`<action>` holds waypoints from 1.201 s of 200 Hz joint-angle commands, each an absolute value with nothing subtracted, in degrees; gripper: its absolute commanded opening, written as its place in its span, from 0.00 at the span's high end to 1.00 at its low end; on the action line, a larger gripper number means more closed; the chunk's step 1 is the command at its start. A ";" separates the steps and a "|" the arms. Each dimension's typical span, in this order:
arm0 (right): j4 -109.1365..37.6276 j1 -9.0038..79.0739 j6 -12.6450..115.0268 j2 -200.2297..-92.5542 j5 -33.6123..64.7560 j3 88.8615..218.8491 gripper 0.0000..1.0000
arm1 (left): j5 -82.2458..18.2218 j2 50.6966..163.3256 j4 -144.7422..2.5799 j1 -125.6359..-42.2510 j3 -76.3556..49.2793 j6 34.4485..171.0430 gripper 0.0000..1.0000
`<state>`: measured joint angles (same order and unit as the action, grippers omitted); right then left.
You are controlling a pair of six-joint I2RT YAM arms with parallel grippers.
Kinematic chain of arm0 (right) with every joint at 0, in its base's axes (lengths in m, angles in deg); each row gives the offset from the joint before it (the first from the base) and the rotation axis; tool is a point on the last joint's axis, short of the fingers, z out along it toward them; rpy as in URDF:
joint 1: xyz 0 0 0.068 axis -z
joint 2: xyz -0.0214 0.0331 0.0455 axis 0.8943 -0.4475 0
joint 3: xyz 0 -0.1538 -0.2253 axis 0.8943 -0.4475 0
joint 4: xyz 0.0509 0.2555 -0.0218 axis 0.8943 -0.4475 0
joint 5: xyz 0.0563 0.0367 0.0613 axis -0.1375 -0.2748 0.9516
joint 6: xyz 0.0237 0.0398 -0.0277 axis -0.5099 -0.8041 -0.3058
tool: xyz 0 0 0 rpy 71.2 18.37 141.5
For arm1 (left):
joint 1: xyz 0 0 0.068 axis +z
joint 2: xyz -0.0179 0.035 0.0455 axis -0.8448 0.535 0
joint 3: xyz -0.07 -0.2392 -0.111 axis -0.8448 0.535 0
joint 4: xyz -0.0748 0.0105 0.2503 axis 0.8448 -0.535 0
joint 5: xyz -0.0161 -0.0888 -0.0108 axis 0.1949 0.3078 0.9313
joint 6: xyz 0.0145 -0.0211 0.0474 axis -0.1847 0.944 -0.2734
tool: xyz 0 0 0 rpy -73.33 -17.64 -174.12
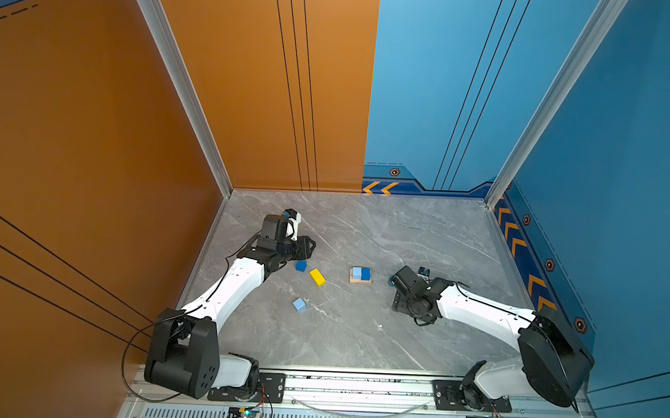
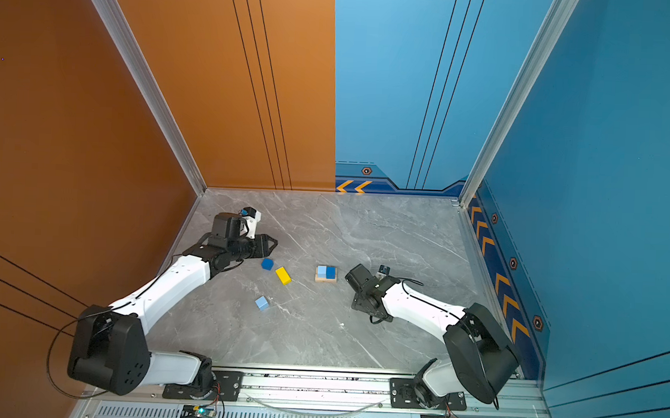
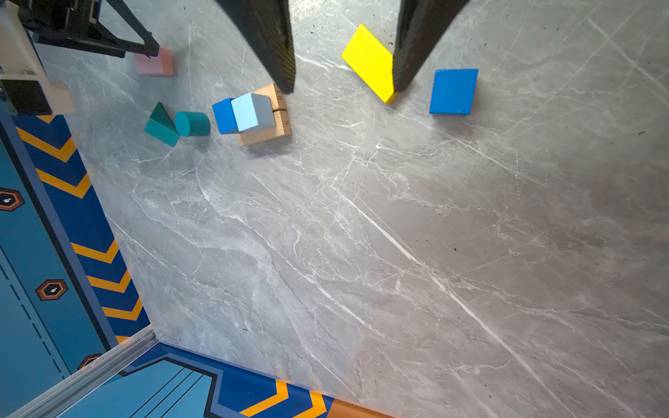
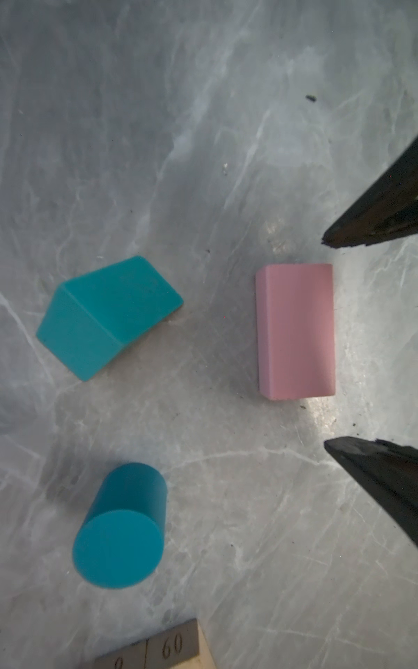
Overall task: Build the wood block tower
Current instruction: 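Lift the right gripper and move it nearer the robot over the pink block, then lower the right gripper and close it on the pink block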
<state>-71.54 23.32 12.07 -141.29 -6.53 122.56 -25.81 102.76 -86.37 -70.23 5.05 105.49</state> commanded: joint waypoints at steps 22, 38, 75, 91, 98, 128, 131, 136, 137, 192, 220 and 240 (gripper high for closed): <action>-71.67 25.48 13.67 -142.41 -7.14 121.86 0.18 | -24.51 102.19 -86.72 -69.43 5.91 105.37 0.54; -71.54 25.69 14.04 -142.84 -6.90 121.84 0.19 | -24.58 102.20 -86.70 -69.43 5.90 105.34 0.54; -71.15 25.62 14.47 -143.49 -5.97 122.04 0.19 | -24.54 102.21 -86.70 -69.28 5.85 105.47 0.54; -71.06 25.54 14.57 -143.76 -5.74 122.12 0.20 | -24.53 102.14 -86.72 -69.28 5.95 105.44 0.54; -70.98 25.41 14.70 -143.91 -5.56 122.13 0.20 | -24.54 102.14 -86.73 -69.18 5.92 105.40 0.54; -70.95 25.01 15.34 -145.01 -5.34 122.62 0.21 | -24.51 101.94 -86.73 -69.17 5.99 105.48 0.54; -70.89 24.97 15.36 -145.18 -5.29 122.67 0.21 | -24.52 101.96 -86.73 -69.21 5.99 105.48 0.54; -70.93 25.01 15.52 -145.38 -5.23 122.78 0.21 | -24.62 101.95 -86.73 -69.17 5.99 105.41 0.54; -70.90 25.01 15.53 -145.44 -5.21 122.80 0.21 | -24.65 101.95 -86.73 -69.17 5.99 105.40 0.54; -70.79 25.01 16.46 -146.83 -4.85 123.54 0.24 | -24.61 101.73 -86.70 -69.15 6.07 105.46 0.54; -70.97 25.01 16.64 -146.66 -4.85 123.63 0.28 | -24.60 101.68 -86.65 -69.03 6.07 105.40 0.54; -71.30 25.01 16.76 -146.50 -4.93 123.81 0.32 | -24.61 101.69 -86.73 -69.00 6.17 105.42 0.54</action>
<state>-70.47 25.38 15.72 -146.01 -4.98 122.69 -25.66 102.76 -86.37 -69.60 5.16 105.52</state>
